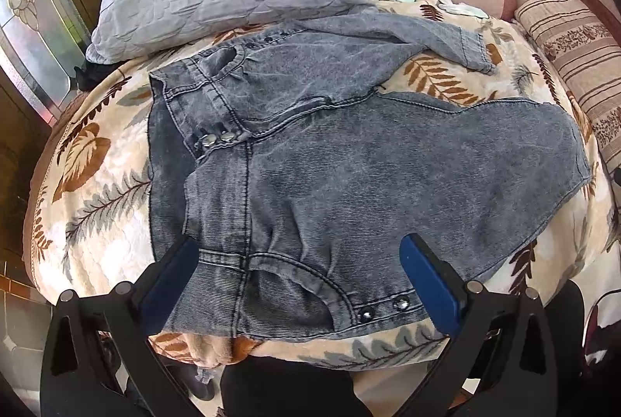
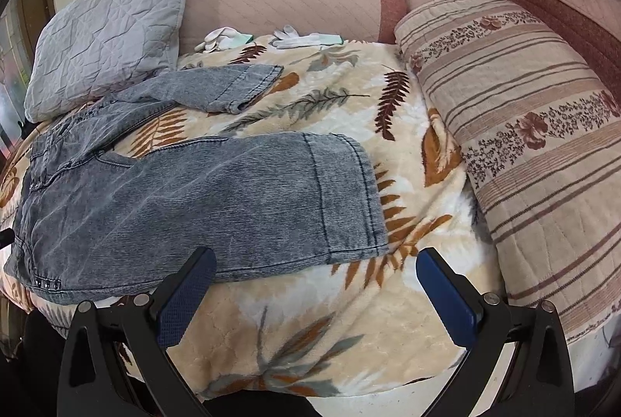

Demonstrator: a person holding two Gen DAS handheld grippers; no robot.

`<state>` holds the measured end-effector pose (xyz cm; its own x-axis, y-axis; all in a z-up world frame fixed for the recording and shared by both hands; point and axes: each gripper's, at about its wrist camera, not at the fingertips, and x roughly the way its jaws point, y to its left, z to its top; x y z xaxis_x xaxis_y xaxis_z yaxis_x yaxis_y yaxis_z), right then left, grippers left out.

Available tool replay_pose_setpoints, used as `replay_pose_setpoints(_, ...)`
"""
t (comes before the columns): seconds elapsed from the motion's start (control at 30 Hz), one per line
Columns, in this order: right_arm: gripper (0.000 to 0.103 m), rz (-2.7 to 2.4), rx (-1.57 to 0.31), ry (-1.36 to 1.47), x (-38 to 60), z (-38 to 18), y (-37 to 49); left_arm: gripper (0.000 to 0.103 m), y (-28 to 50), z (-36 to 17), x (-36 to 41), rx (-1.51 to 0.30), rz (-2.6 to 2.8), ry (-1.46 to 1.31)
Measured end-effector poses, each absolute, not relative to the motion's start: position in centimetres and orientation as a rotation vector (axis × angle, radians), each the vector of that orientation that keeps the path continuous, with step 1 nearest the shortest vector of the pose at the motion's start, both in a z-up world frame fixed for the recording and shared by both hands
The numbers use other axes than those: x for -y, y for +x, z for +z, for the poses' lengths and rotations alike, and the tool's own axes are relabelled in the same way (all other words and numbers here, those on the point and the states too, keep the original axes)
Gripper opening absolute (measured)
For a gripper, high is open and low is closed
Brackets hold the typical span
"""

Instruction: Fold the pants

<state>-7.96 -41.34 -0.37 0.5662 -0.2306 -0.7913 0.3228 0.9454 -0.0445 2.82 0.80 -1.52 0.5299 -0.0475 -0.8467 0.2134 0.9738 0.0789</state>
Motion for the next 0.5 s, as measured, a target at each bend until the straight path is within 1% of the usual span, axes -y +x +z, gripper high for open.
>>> replay_pose_setpoints(0.27,0.103,-0.362,-0.91,0.152,44.5,-0.3,-8.9,0.103,4.0,-0.8,-3.2,-1.015,-0.101,0.148)
replay_pose_setpoints(0.5,0.103,-0.376,-0.93,0.211,47.3,-1.4,-8.4,0.103,6.3,1.9,-8.7,-1.083,-0.01,-0.014)
